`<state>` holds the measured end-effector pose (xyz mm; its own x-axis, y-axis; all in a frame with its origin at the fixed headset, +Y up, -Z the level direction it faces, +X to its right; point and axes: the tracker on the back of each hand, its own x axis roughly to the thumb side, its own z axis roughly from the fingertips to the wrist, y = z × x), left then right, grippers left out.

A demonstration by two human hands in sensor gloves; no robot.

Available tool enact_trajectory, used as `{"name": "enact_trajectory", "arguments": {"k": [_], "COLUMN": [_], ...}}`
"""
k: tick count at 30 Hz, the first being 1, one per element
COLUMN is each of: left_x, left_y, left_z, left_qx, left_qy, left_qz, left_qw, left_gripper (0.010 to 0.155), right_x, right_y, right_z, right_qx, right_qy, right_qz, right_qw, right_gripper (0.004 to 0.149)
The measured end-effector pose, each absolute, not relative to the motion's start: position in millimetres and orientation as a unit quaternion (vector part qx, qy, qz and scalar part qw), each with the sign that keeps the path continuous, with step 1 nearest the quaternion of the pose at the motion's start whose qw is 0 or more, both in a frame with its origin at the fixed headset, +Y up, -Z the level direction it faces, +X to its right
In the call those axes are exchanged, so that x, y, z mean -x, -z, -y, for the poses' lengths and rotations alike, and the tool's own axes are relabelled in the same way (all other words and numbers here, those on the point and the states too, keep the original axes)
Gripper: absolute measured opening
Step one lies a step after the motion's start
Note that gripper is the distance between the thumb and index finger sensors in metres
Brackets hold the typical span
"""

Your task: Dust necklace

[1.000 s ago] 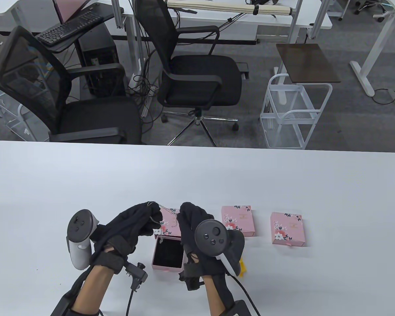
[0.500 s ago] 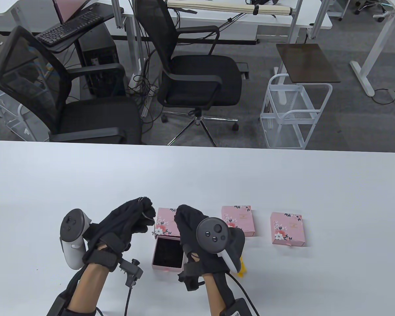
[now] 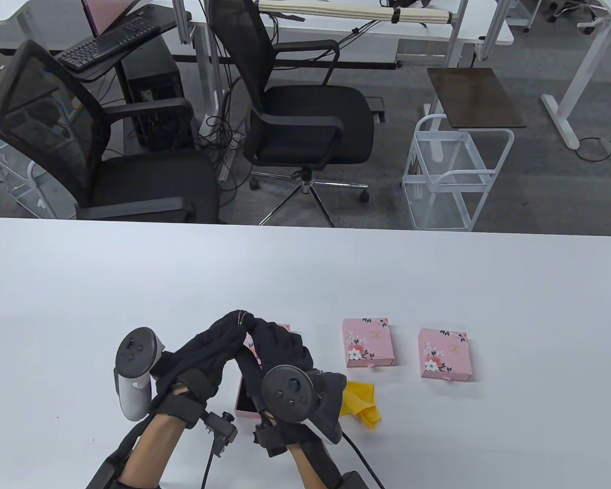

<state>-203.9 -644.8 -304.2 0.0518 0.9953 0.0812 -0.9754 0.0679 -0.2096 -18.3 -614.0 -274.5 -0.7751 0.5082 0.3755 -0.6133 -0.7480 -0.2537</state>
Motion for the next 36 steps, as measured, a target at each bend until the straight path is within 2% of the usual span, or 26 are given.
{"name": "enact_trajectory", "arguments": {"k": [2,8,15,19,25,31,36], "left_x": [202.5,203.1,219.9,235.2,249.8,246.4,253.2], "left_y": [304.5,303.7,305.8,307.5,307.9,310.1,311.2], "left_z": [644.4,643.2,637.5,633.3,625.4,632.9,633.2], "left_qx": [0.064,0.057,0.001,-0.022,-0.041,-0.024,-0.049], "left_qy": [-0.685,-0.691,-0.67,-0.661,-0.593,-0.622,-0.58], "left_qz": [0.114,0.118,0.097,0.083,0.071,0.052,0.033], "left_qw": [0.716,0.711,0.736,0.746,0.801,0.781,0.812], "left_gripper": [0.04,0.04,0.038,0.038,0.038,0.039,0.037], "right_x": [18.9,20.4,22.9,25.5,36.3,42.5,42.3], "right_y": [273.9,272.6,269.2,271.8,277.4,273.9,273.1], "right_z": [616.9,616.0,610.2,612.9,625.7,626.5,625.8], "right_qx": [-0.132,-0.141,-0.161,-0.167,-0.18,-0.193,-0.196], "right_qy": [-0.914,-0.91,-0.918,-0.929,-0.938,-0.937,-0.931], "right_qz": [0.22,0.227,0.221,0.199,0.158,0.149,0.139], "right_qw": [0.314,0.318,0.286,0.264,0.251,0.25,0.274], "right_gripper": [0.043,0.037,0.035,0.035,0.035,0.034,0.034]}}
